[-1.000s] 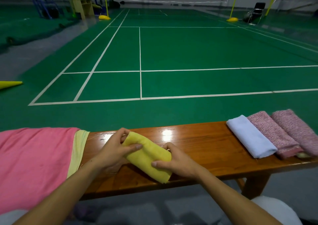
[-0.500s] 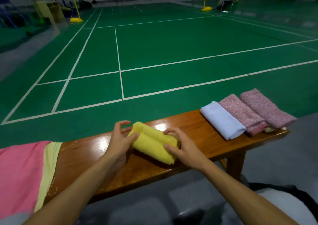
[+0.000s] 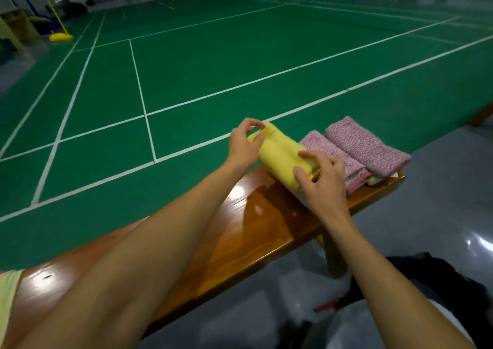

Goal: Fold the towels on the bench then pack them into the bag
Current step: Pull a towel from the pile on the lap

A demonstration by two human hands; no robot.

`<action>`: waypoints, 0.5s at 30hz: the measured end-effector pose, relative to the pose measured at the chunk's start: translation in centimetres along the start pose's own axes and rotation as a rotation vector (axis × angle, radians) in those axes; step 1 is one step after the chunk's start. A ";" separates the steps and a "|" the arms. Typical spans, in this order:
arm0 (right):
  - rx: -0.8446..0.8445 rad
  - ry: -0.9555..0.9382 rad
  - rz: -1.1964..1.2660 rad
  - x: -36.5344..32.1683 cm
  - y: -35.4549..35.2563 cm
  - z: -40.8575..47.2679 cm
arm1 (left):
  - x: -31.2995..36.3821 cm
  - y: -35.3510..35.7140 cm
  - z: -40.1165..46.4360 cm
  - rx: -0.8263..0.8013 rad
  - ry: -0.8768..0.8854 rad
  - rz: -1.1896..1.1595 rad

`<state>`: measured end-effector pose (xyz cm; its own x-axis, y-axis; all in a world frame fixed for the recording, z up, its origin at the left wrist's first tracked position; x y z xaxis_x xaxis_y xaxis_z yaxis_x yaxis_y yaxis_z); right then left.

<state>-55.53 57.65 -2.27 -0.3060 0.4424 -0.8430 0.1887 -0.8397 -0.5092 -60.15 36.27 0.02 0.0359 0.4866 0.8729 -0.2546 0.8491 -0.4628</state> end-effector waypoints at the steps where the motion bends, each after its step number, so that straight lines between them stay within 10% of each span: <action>1: 0.011 0.036 -0.013 0.6 -0.5 0.4 | -0.1 1.0 1.0 -0.019 0.011 0.027; 7: -0.055 0.392 -0.323 3.7 -1.0 1.2 | -4.5 6.0 1.4 -0.249 -0.033 0.245; 15: 0.066 0.289 -0.530 3.3 -1.3 1.4 | -3.6 3.7 1.0 -0.255 0.061 0.411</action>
<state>-58.08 59.76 -4.11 -0.0753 0.8656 -0.4950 0.0186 -0.4951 -0.8686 -62.17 37.48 -4.68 0.0409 0.7966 0.6031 -0.0148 0.6040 -0.7968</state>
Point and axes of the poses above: each hand's wrist, its own z-axis towards the middle knuckle, its own y-axis out of the palm, x = y × z, the point moved 1 cm from there along z, towards the middle knuckle, and after that the axes turned 14 degrees about -x, right-handed, at the moved point
